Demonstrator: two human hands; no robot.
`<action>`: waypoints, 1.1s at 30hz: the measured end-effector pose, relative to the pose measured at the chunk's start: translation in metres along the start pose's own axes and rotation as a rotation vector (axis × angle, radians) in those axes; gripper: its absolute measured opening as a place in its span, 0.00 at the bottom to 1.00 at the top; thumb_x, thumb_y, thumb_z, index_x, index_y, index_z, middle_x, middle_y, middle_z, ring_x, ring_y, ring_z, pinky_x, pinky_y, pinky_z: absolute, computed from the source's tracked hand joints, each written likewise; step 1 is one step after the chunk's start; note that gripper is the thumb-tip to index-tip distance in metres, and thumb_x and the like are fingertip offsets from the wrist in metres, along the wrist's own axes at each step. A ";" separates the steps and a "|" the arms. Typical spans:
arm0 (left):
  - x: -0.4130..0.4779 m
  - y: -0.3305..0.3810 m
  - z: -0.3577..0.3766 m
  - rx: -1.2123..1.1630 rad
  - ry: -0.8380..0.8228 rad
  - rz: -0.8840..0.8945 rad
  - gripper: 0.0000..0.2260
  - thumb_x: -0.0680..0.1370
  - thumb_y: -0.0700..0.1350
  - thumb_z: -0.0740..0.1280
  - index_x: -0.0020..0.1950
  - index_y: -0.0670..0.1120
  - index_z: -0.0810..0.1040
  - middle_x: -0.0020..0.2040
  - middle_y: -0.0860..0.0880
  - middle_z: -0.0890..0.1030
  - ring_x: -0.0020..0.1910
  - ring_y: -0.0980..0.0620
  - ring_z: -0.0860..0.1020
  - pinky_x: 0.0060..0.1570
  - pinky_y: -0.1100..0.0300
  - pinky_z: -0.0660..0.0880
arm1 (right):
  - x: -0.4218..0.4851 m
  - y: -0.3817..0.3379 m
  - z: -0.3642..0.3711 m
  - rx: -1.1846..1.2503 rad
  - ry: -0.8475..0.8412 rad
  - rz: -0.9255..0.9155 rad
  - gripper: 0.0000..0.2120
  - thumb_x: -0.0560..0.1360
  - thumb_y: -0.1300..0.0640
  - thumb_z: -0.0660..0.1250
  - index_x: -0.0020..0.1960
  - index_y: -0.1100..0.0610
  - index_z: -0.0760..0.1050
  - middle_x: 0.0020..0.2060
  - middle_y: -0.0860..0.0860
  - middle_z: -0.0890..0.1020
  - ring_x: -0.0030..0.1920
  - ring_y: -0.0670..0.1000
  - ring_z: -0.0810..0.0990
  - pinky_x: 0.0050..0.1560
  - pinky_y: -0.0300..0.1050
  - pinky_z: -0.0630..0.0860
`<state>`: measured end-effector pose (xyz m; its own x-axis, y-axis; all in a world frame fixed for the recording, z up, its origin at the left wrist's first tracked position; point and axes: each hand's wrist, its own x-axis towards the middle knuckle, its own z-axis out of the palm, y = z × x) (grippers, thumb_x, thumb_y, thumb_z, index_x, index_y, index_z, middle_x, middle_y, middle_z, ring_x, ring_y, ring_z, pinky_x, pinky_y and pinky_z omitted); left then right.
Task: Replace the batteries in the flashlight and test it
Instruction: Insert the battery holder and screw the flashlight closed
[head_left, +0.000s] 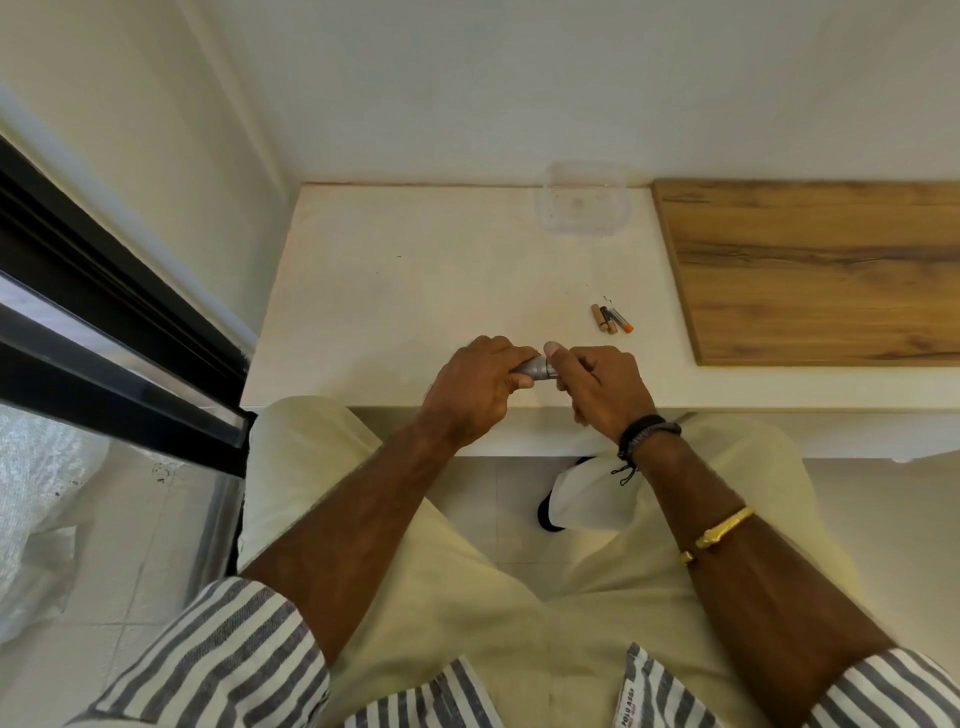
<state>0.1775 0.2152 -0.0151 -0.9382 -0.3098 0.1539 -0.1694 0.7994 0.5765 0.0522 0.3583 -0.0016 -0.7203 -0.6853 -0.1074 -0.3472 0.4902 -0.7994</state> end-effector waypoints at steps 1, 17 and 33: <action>0.000 0.001 0.001 0.004 0.001 0.008 0.12 0.81 0.47 0.63 0.63 0.46 0.78 0.50 0.46 0.81 0.46 0.52 0.71 0.46 0.57 0.70 | 0.000 0.000 0.001 -0.021 0.012 0.021 0.27 0.81 0.38 0.61 0.32 0.54 0.77 0.24 0.46 0.78 0.24 0.49 0.76 0.32 0.47 0.78; 0.000 0.001 -0.002 0.019 0.003 -0.022 0.12 0.81 0.48 0.61 0.62 0.47 0.78 0.51 0.47 0.81 0.48 0.48 0.75 0.49 0.50 0.75 | -0.002 0.001 -0.002 0.070 -0.027 -0.050 0.18 0.81 0.44 0.65 0.45 0.58 0.80 0.32 0.52 0.83 0.29 0.47 0.80 0.32 0.46 0.80; 0.001 -0.004 -0.003 0.037 -0.001 -0.064 0.11 0.82 0.47 0.61 0.62 0.49 0.77 0.50 0.48 0.80 0.47 0.49 0.73 0.47 0.50 0.74 | 0.000 0.004 -0.003 0.161 -0.065 -0.098 0.10 0.78 0.57 0.72 0.58 0.58 0.81 0.41 0.52 0.87 0.38 0.50 0.87 0.42 0.47 0.85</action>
<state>0.1780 0.2104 -0.0151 -0.9253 -0.3605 0.1173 -0.2400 0.7966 0.5548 0.0485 0.3618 -0.0032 -0.6460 -0.7611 -0.0582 -0.3095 0.3309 -0.8915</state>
